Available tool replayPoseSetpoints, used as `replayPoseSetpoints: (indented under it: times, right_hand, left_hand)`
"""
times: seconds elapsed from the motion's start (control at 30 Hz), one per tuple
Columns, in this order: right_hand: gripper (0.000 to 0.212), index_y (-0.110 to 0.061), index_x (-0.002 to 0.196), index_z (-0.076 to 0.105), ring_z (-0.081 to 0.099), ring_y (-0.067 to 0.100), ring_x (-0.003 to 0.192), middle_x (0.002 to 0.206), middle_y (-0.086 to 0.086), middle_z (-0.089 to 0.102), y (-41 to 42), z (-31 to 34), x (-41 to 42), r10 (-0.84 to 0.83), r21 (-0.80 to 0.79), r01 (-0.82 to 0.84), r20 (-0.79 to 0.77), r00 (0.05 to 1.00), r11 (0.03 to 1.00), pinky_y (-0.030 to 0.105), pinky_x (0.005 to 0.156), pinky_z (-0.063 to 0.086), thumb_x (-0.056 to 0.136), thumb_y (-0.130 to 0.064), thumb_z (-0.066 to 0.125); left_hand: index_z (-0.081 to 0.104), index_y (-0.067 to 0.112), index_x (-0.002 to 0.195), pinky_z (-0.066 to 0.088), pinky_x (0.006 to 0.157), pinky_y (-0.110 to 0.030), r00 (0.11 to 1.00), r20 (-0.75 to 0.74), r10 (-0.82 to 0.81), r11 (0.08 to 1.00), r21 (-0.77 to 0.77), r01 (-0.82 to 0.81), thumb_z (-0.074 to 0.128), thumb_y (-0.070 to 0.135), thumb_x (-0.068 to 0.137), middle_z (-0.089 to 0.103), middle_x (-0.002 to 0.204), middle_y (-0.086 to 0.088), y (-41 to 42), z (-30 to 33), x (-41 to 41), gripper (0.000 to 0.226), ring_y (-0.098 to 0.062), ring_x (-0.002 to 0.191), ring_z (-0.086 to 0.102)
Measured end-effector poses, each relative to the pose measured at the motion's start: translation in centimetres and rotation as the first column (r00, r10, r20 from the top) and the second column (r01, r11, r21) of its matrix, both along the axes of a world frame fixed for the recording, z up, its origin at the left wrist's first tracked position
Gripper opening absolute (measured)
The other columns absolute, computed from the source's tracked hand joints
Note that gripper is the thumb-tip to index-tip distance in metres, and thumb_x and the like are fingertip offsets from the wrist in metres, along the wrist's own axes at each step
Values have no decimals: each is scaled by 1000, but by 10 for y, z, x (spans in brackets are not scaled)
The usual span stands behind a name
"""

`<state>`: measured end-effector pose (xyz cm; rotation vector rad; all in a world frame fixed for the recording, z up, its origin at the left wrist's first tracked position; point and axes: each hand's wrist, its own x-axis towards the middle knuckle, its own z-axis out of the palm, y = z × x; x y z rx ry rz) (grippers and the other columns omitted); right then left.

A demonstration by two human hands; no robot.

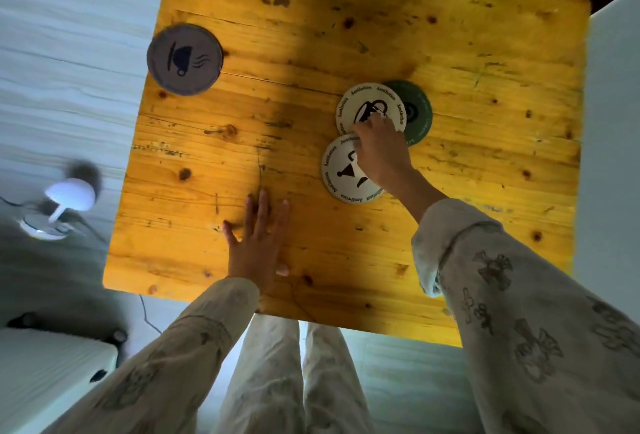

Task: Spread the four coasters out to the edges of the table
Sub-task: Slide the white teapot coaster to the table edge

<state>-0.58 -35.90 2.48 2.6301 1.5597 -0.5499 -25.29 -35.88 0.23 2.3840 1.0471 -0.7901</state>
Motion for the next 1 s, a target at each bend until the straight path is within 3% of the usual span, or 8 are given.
replayPoseSetpoints:
  times: [0.2, 0.4, 0.53, 0.6, 0.67, 0.73, 0.87, 1.0]
  right_hand:
    - [32, -15, 123, 55, 51, 31, 115, 122, 15, 56, -34, 12, -6, -296, 120, 321, -191, 936, 939, 44, 94, 47, 93, -8, 46]
    - [31, -16, 118, 61, 54, 35, 113, 123, 14, 63, -57, 27, -4, -553, 68, 612, -361, 751, 788, 34, 81, 42, 92, -11, 45]
    - [32, -5, 123, 56, 52, 40, 118, 131, 21, 56, -93, 27, -7, -730, -234, 766, -553, 401, 598, 50, 96, 49, 93, -15, 51]
    - [31, -4, 122, 55, 53, 39, 118, 129, 22, 56, -110, 24, -25, -773, -370, 806, -614, 160, 461, 48, 94, 50, 92, -10, 53]
    - [28, -2, 119, 56, 55, 39, 116, 126, 25, 57, -123, 20, -44, -789, -465, 786, -612, 47, 407, 46, 91, 52, 91, -4, 54]
    - [26, 3, 116, 56, 61, 39, 109, 121, 28, 60, -133, 15, -60, -807, -508, 734, -583, 92, 451, 44, 86, 54, 92, -5, 52]
    - [29, 0, 117, 59, 62, 34, 105, 121, 25, 62, -143, 12, -62, -742, -381, 653, -491, 457, 655, 44, 92, 51, 94, -13, 47]
    - [36, -4, 127, 53, 60, 38, 108, 128, 23, 59, -134, 12, -52, -688, -275, 659, -508, 519, 700, 45, 92, 51, 95, -9, 35]
  left_hand:
    - [-23, 30, 139, 9, 109, -69, 999, 1, 36, 999, -35, -36, 73, 38, 66, -30, 152, -8, 1, 4, 2, 121, -30, 139, -26]
    - [-20, 30, 140, 8, 107, -70, 999, 2, 40, 998, -41, -40, 74, 37, 66, -28, 152, -8, 2, 4, 2, 120, -30, 140, -25]
    - [-19, 31, 140, 7, 107, -70, 999, 1, 43, 998, -44, -43, 75, 37, 65, -29, 152, -7, 2, 2, 3, 121, -30, 140, -24]
    - [-19, 31, 140, 8, 107, -71, 999, 7, 50, 998, -47, -49, 76, 36, 65, -29, 152, -7, 2, 1, 3, 122, -30, 140, -24]
    - [-18, 31, 141, 8, 107, -71, 999, 11, 52, 997, -54, -51, 76, 35, 65, -28, 152, -6, 3, 2, 4, 120, -29, 140, -24]
    - [-16, 30, 141, 8, 107, -70, 999, 12, 51, 997, -63, -50, 75, 35, 67, -28, 153, -6, 3, 4, 3, 118, -29, 140, -24]
    - [9, 25, 144, 16, 110, -65, 981, 137, 140, 990, -33, -137, 60, 18, 82, -6, 156, -11, 1, 15, 8, 81, -34, 143, -7]
    - [47, 12, 124, 27, 109, -51, 928, 262, 265, 964, -89, -250, 57, 12, 82, 40, 137, -17, -3, 25, 30, 44, -38, 131, 26]
